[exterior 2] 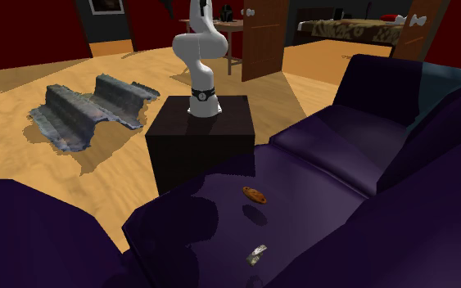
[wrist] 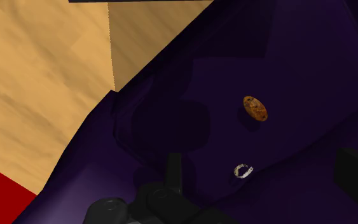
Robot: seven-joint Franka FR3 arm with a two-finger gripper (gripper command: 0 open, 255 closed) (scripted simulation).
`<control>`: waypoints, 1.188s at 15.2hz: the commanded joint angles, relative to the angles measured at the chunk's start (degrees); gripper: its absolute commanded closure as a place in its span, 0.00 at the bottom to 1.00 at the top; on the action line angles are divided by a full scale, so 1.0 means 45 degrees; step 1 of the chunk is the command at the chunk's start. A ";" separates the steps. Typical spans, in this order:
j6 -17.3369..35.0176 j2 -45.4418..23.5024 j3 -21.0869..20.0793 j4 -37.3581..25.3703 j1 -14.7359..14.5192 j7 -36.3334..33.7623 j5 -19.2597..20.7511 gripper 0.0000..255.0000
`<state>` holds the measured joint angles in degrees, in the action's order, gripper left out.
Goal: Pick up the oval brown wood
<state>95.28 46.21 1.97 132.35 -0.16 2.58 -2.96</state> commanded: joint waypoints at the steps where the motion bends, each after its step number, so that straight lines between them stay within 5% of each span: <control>1: 0.0000 0.0000 0.0000 0.0000 0.0000 0.0000 0.0000 0.00; 18: 0.6936 -0.4787 -0.1541 0.2611 -0.1003 -0.0080 -0.0396 0.00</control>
<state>124.75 26.17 -4.44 143.83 -4.36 2.43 -4.68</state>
